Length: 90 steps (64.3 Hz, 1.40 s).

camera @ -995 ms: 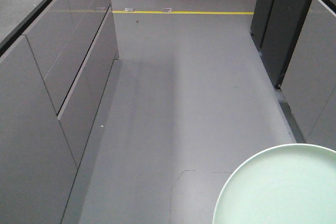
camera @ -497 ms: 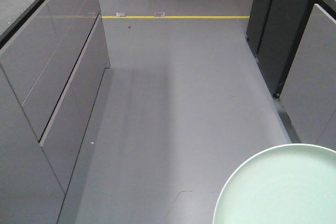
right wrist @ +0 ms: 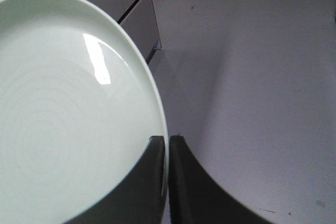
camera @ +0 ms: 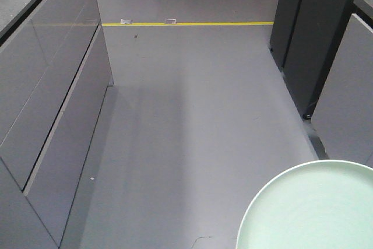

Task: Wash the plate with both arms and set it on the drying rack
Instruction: 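Hold the plate in the right gripper while driving down the aisle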

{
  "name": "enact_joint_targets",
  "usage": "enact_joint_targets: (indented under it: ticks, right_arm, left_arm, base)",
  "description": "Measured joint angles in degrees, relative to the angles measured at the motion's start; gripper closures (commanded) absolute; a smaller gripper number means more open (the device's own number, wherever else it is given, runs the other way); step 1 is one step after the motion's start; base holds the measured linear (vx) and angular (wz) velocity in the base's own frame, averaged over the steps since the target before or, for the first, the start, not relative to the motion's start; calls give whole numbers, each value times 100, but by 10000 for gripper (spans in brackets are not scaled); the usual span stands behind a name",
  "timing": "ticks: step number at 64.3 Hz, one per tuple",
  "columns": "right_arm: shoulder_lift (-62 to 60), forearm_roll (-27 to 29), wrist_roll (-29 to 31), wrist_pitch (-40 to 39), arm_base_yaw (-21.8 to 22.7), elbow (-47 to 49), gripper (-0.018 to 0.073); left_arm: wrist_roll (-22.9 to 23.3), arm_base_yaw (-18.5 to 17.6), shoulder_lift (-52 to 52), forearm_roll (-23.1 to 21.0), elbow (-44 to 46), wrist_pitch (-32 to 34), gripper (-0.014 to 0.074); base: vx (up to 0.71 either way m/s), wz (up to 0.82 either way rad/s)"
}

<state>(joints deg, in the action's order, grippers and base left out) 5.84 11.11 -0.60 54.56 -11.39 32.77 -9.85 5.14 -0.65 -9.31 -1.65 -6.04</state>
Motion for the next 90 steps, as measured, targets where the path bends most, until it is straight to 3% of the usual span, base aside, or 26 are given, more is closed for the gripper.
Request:
enact_joint_targets:
  ticks: [90]
  right_arm:
    - [0, 0, 0, 0, 0, 0, 561]
  left_arm:
    - [0, 0, 0, 0, 0, 0, 603]
  base:
    - [20, -2]
